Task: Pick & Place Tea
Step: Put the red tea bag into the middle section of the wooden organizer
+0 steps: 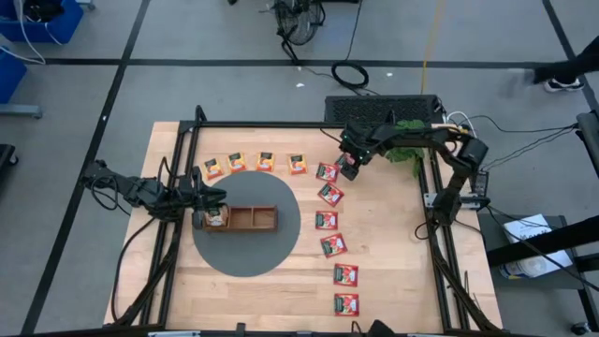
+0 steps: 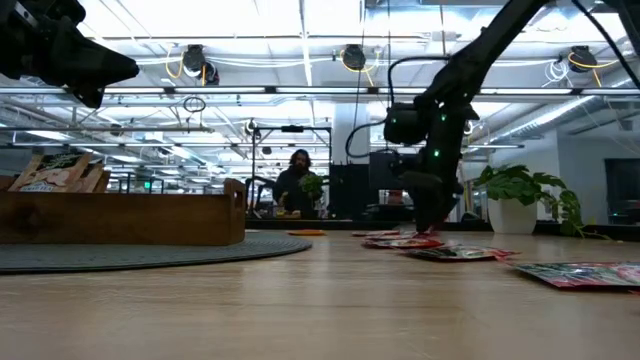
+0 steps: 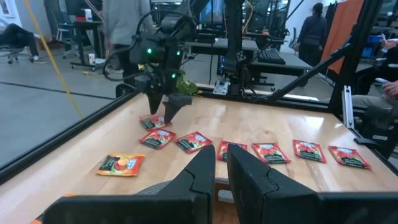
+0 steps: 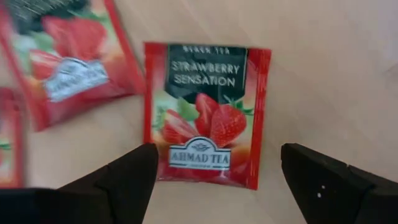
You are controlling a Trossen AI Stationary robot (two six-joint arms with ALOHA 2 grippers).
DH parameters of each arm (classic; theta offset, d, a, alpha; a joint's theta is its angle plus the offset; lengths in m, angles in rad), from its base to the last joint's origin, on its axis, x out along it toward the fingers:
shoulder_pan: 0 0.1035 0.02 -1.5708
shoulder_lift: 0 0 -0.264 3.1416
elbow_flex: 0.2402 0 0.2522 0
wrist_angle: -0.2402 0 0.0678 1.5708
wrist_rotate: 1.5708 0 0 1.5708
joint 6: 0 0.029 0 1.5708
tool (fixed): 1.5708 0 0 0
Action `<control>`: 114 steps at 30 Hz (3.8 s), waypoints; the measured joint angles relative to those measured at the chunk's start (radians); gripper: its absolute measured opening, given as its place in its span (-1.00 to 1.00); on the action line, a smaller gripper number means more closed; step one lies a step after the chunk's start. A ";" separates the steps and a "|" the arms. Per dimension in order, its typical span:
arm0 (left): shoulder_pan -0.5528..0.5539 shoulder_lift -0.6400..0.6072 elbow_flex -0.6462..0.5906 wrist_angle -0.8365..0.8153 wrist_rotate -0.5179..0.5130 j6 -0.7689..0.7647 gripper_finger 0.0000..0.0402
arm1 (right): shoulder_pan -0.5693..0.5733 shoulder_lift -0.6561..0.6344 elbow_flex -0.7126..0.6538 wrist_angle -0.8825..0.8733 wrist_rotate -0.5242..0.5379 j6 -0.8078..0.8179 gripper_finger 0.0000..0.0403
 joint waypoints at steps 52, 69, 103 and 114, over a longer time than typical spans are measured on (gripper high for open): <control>0.000 0.000 0.001 -0.001 -0.001 0.001 -0.77 | 0.714 -0.257 -0.041 0.328 0.713 0.030 -0.85; 0.000 0.000 0.001 0.218 -0.001 -0.037 -0.77 | 0.821 -0.034 -0.106 1.019 0.755 -0.263 -0.85; 0.102 0.448 0.045 0.498 -0.012 -0.094 -0.76 | 0.784 0.022 -0.082 1.105 0.598 -0.321 -0.85; 0.224 0.960 0.435 0.333 0.214 -0.092 -0.16 | 0.784 0.022 -0.082 1.096 0.598 -0.293 -0.85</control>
